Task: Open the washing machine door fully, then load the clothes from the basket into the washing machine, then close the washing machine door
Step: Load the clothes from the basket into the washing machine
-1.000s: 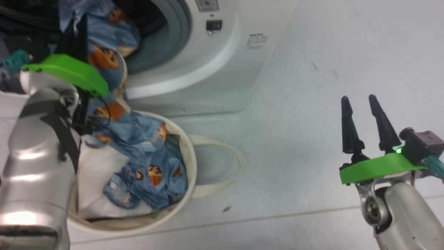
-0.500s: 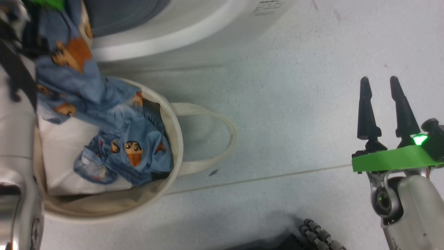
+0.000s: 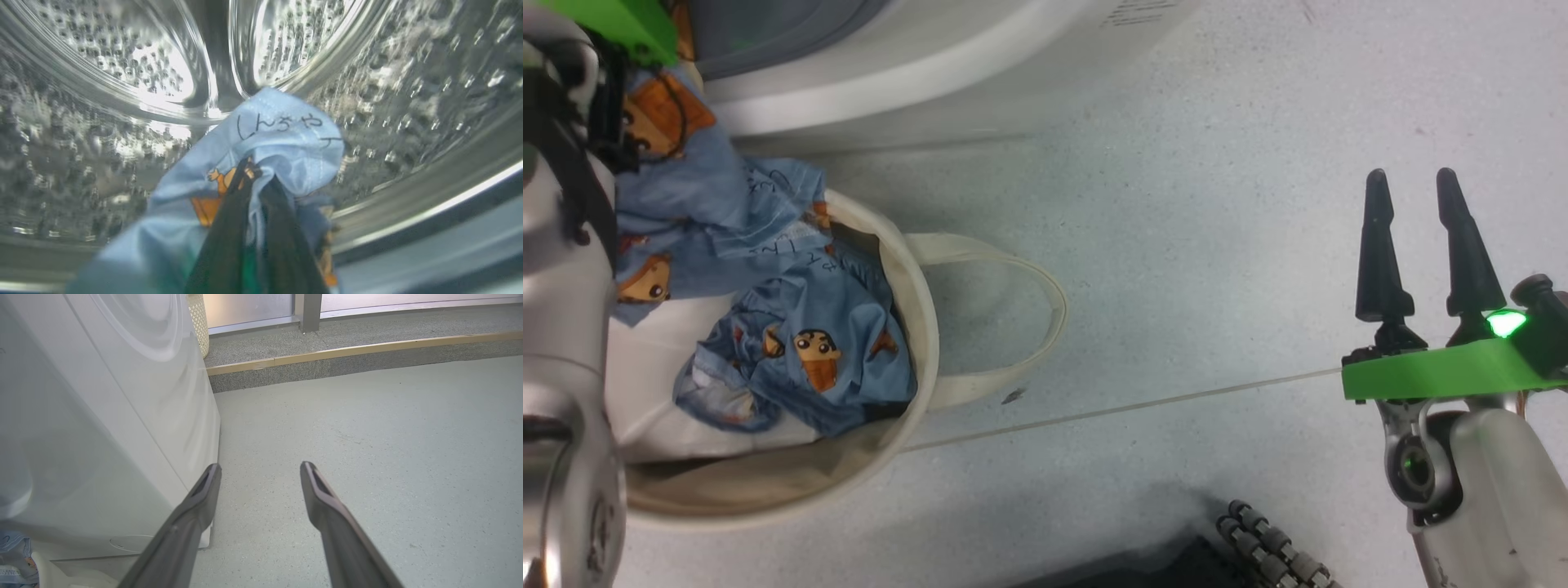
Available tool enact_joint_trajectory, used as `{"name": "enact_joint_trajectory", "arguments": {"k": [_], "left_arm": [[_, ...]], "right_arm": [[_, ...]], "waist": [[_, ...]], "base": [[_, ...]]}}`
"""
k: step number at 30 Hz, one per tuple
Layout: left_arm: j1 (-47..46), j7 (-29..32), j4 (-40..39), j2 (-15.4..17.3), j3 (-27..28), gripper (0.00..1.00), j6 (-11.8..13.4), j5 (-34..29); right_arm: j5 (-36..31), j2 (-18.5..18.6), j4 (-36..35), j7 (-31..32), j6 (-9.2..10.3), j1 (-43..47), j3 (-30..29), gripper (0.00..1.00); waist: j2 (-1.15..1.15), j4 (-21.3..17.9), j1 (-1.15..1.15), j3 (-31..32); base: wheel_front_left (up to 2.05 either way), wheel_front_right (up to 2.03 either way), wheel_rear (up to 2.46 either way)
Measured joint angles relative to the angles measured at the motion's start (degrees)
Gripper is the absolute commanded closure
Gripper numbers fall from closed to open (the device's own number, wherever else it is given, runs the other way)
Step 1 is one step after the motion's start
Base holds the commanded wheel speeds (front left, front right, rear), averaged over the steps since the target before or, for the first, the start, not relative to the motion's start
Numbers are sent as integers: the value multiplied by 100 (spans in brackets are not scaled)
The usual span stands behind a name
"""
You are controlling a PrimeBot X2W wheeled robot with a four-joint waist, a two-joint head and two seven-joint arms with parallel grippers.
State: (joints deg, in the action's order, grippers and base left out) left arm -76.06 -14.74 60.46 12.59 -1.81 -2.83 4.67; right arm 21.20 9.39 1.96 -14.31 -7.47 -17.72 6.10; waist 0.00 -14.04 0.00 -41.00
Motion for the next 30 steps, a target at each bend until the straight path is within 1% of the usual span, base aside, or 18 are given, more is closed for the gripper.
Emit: {"name": "enact_joint_trajectory", "arguments": {"k": [1, 2, 4, 5, 8, 10, 11, 14, 17, 22, 30], "left_arm": [[-75, 0, 264, -3, -34, 0, 42, -16], [-157, 0, 457, -3, -57, 0, 91, -31], [-341, 18, 825, -4, -94, 0, 291, -91], [-402, 18, 955, -8, -110, 0, 353, -115], [-415, 18, 1184, -40, -176, 0, 381, -155], [-353, 16, 1198, -97, -170, 0, 383, -143], [-292, 19, 1046, -123, -165, 0, 380, -123], [136, 0, -242, -189, -134, 0, 247, -53], [788, 0, -983, -333, -62, 0, 78, 96], [2171, 0, -1579, -471, 218, 0, -78, 280], [3316, 0, -2245, -788, 514, 0, -286, 399]], "right_arm": [[0, 0, 3, 0, 1, 0, 2, 0], [0, -1, 7, 0, 1, -1, 11, 0], [0, -5, 19, 0, 1, -3, 33, 0], [1, -8, 33, 0, 1, -7, 41, 0], [8, -13, 121, 0, 1, -73, 112, 0], [33, -14, 163, 0, 1, -140, 179, 0], [51, -15, 200, 0, 1, -177, 214, 0], [92, -14, 256, 0, 1, -243, 287, 0], [122, -8, 399, 0, 1, -252, 394, 0], [241, 27, 500, 0, 1, -250, 533, 0], [364, 187, 728, 0, 1, -113, 678, 0]], "waist": [[0, -3, 0, 14], [0, -5, 0, 29], [0, 0, 0, 75], [0, 8, 0, 103], [0, 39, 0, 223], [0, 68, 0, 335], [0, 85, 0, 399], [0, 153, 0, 600], [0, 243, -1, 833], [0, 420, -1, 1275], [0, 710, -2, 2057]], "base": [[0, 0, 0], [0, 0, 0], [0, 0, 0], [0, 0, 0], [0, 0, 0], [0, 0, 0], [0, 0, 0], [0, 0, 0], [0, 0, 0], [0, 0, 0], [0, 0, 0]]}}
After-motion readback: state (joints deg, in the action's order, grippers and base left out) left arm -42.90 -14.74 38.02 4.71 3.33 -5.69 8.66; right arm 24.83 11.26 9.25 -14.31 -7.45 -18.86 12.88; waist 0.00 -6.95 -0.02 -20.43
